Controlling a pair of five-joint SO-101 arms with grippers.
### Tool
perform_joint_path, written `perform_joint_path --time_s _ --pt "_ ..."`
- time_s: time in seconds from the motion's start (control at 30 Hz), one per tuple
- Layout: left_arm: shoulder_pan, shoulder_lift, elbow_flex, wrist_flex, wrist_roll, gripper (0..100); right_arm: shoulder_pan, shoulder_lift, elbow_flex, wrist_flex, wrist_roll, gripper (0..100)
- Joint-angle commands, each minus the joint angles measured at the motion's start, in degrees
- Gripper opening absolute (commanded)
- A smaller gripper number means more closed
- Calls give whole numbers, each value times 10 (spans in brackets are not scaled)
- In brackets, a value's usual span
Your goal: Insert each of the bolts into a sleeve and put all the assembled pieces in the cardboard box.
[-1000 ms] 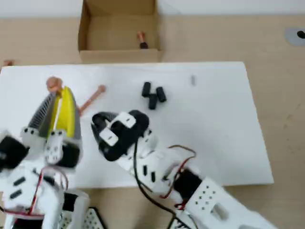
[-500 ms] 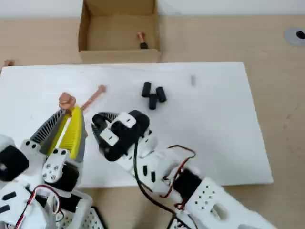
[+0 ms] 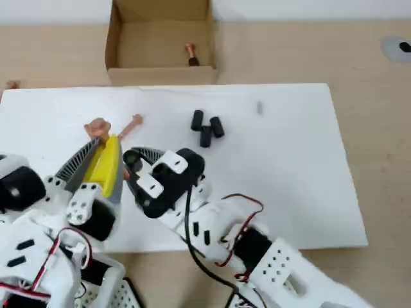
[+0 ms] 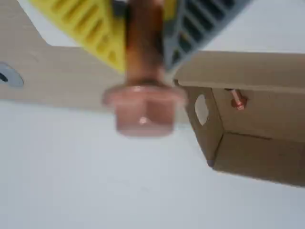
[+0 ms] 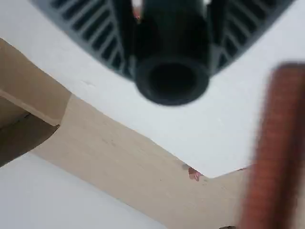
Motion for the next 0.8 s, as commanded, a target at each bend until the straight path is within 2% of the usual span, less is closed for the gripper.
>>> perform_joint_path --time_s 0.0,0.13,0.53,0.77 --pt "-41 5 30 -64 19 7 -7 -19 -5 -15 -6 10" --pt "-79 5 65 -106 29 8 -7 -19 -5 -15 -6 10" --pt "-78 5 97 -115 56 9 -7 -19 -5 -16 -7 10" --pt "-77 5 155 -183 55 9 -7 -19 -5 -17 -7 10"
